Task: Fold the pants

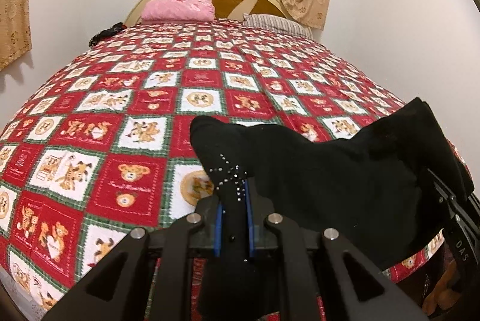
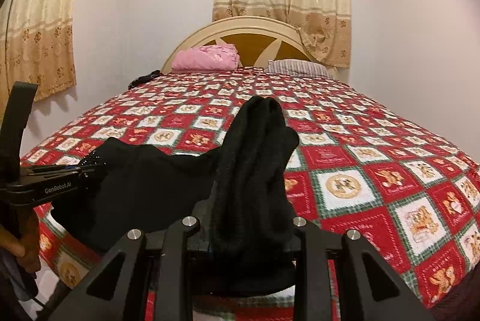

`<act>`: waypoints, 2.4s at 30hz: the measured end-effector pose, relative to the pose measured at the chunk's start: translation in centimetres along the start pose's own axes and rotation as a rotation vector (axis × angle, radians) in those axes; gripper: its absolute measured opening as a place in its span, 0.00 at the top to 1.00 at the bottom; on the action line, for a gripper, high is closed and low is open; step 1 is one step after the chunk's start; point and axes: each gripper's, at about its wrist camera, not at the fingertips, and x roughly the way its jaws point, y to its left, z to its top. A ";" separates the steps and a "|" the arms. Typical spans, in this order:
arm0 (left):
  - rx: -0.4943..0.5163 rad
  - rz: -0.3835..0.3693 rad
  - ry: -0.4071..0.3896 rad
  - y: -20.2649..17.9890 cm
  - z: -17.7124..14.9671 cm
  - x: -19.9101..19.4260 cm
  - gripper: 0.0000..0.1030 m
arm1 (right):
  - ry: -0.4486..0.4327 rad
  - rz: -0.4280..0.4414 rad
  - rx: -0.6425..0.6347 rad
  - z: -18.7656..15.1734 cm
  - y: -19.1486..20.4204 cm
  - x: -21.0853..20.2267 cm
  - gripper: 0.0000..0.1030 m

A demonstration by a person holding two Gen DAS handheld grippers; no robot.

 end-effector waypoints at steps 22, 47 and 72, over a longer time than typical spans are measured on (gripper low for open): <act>-0.113 0.214 -0.077 10.5 2.6 -2.0 0.88 | -0.052 0.236 -0.084 4.6 10.7 4.4 0.73; -0.147 0.429 -0.143 18.6 6.7 -1.9 0.88 | -0.023 0.404 -0.041 8.5 18.5 12.3 0.73; -0.296 0.409 0.139 25.6 3.2 6.3 0.71 | 0.296 0.352 -0.007 4.4 19.7 23.9 0.73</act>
